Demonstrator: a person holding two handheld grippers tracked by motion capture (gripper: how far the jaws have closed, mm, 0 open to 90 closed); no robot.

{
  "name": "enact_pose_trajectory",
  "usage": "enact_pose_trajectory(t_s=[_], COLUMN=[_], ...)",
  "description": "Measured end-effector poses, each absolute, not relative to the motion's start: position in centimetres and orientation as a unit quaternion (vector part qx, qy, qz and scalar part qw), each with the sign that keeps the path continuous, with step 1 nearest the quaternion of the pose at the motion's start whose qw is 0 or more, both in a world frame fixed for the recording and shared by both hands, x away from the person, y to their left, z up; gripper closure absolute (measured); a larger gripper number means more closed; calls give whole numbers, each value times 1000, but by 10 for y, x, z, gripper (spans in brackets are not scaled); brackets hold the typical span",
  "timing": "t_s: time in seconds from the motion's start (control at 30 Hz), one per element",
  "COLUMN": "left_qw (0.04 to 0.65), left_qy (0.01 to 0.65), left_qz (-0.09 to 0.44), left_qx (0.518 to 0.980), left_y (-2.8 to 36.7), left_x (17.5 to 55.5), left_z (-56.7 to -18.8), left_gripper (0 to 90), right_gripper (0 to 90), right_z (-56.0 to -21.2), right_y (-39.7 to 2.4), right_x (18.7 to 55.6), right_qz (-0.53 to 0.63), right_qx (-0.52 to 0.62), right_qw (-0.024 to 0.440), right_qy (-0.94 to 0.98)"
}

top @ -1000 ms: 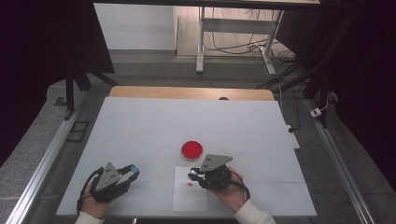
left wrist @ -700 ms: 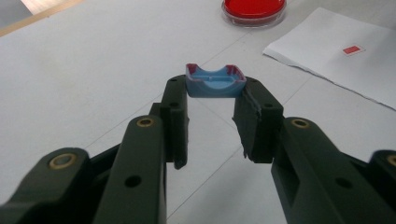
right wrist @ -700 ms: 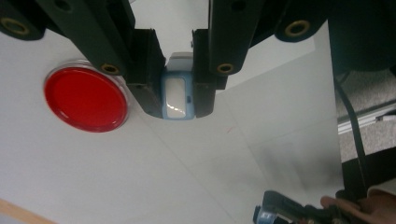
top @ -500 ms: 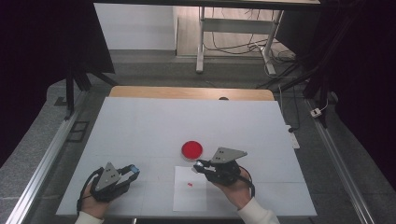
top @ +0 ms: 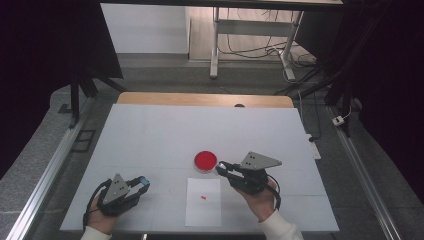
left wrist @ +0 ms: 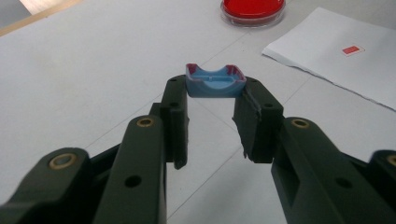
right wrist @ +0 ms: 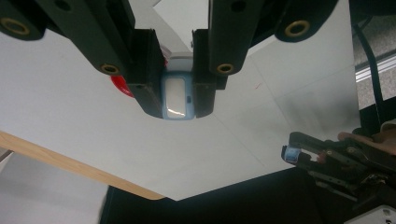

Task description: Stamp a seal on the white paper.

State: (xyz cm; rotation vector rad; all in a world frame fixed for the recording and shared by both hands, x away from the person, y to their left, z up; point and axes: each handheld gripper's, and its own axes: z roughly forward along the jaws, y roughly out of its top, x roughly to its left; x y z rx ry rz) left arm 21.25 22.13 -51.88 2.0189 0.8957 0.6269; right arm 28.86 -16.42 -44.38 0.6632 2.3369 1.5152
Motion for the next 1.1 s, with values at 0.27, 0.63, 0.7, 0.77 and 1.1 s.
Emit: enact_pose_trajectory(t_s=[0.27, 0.63, 0.7, 0.77, 1.1], left_qw=[411, 412, 413, 412, 414], left_qy=[354, 354, 353, 353, 353], left_qz=[247, 247, 247, 248, 248], left_qx=[803, 803, 802, 803, 802], left_y=[221, 220, 219, 219, 218], left_x=[214, 215, 215, 215, 216], left_z=[-519, -519, -519, -519, -519], left_gripper=[654, 654, 655, 655, 655], right_gripper=[756, 755, 755, 755, 755], right_z=[-443, -443, -443, -444, -443], right_y=[-167, -167, -166, -166, -166], right_x=[289, 288, 287, 287, 288], right_qz=[528, 529, 530, 530, 530], right_qx=[232, 230, 230, 229, 229], right_qw=[139, 140, 140, 140, 141], right_qy=[805, 805, 804, 804, 804])
